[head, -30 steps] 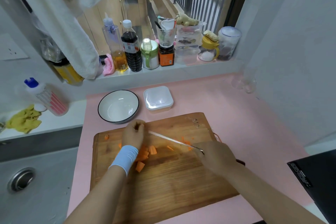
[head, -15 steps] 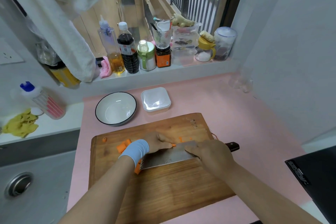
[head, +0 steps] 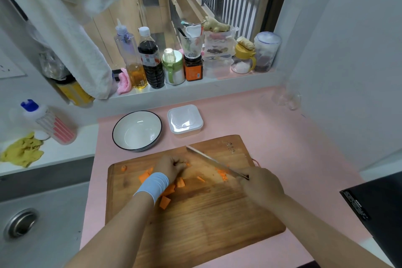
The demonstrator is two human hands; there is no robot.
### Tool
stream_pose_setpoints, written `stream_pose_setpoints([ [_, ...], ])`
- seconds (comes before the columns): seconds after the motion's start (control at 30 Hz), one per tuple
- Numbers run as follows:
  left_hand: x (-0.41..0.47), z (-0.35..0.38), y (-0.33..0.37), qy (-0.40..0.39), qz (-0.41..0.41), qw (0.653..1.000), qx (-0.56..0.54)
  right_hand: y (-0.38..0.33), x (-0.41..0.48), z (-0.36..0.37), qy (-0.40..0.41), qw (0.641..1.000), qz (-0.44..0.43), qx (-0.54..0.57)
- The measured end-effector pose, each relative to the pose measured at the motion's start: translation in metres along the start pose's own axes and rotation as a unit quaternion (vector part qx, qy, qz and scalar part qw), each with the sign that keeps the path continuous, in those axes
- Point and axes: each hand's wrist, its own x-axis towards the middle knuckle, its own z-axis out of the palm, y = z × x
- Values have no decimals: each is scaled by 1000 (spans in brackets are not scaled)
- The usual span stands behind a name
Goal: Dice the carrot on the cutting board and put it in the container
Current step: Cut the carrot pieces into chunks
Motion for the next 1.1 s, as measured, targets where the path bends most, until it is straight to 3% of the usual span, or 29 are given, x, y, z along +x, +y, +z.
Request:
stream_pose_setpoints([
  [0.07,-3,12,6,-40,17,999,18,-6,4,2,11,999,36,35],
  [0.2,-3,35,10,-81,129,977,151,-16,8,10,21,996,74,54],
  [0.33,-3,46,3,-48,194,961,191,-16,7,14,7,994,78,70],
  [0.57,-11,49,-7,-28,232,946,224,-18,3,23,8,992,95,83],
  [0.93,-25,60,-10,41,169,966,190,-34,-3,38,-30,988,121,94],
  [1.1,-33,61,-6,44,140,984,99,-37,-6,44,-28,987,122,99],
])
